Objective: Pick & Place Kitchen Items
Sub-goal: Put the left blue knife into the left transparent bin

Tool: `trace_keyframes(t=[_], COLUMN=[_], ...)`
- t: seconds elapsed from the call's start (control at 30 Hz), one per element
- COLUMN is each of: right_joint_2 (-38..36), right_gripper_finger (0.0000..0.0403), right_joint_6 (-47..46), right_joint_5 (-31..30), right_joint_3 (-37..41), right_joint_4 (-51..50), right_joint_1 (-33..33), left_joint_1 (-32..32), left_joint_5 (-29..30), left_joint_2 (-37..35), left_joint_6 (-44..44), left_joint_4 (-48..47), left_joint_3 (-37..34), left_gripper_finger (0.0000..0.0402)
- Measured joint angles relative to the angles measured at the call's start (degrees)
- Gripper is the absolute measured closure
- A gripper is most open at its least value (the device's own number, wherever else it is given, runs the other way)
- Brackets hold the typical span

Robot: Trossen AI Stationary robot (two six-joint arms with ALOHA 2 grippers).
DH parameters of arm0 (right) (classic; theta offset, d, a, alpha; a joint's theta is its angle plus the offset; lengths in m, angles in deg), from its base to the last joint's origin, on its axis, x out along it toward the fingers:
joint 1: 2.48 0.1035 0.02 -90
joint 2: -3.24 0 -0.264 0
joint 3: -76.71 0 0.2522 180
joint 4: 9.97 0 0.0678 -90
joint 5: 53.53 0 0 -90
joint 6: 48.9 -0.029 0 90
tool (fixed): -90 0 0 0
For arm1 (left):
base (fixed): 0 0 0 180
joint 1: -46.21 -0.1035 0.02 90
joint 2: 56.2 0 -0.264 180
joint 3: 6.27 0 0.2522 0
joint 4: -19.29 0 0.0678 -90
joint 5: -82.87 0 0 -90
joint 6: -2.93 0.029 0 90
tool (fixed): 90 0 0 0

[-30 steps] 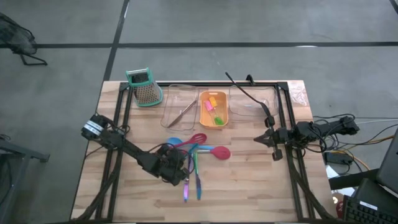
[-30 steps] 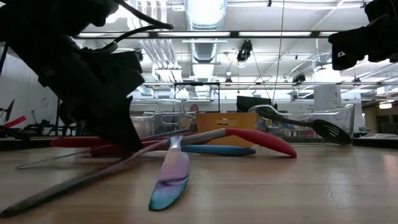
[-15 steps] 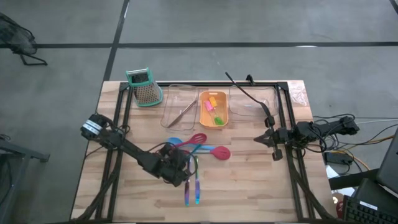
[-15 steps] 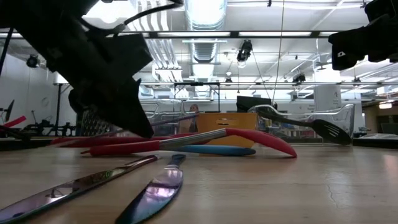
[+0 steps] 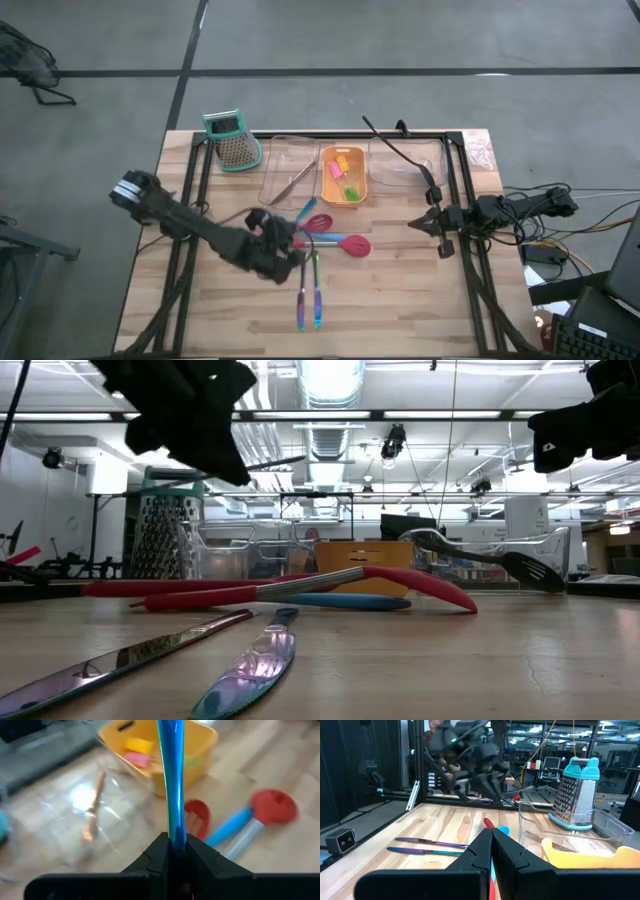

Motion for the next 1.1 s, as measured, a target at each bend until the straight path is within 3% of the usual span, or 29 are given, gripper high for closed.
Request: trace_keyframes(t=[0.3,0.6,0.8,1.1], right_joint_2=[-0.01,0.0,0.0,0.0], right_gripper_finger=[0.0394,0.0394,0.0394,0.0394], right_joint_6=[0.03,-0.01,0.03,0.01], right_joint_5=[0.0,0.0,0.0,0.0], right_joint_3=[0.0,0.0,-0.02,0.0], right_joint_4=[0.0,-0.02,0.0,0.0], right_joint_1=[0.0,0.0,-0.02,-0.02], left_joint_1=[-17.23,-35.37,-40.19,-40.7], left_joint_5=[-2.3,-18.47,-22.6,-26.29], left_joint_2=[-8.48,-8.31,-4.89,0.66], left_joint_6=[15.57,25.95,25.93,25.78], left_joint_4=[1.34,9.4,9.59,9.71], left_joint_3=[-0.11,-0.34,-0.36,-0.36], left_gripper_finger=[0.0349,0.0349,0.0344,0.0344])
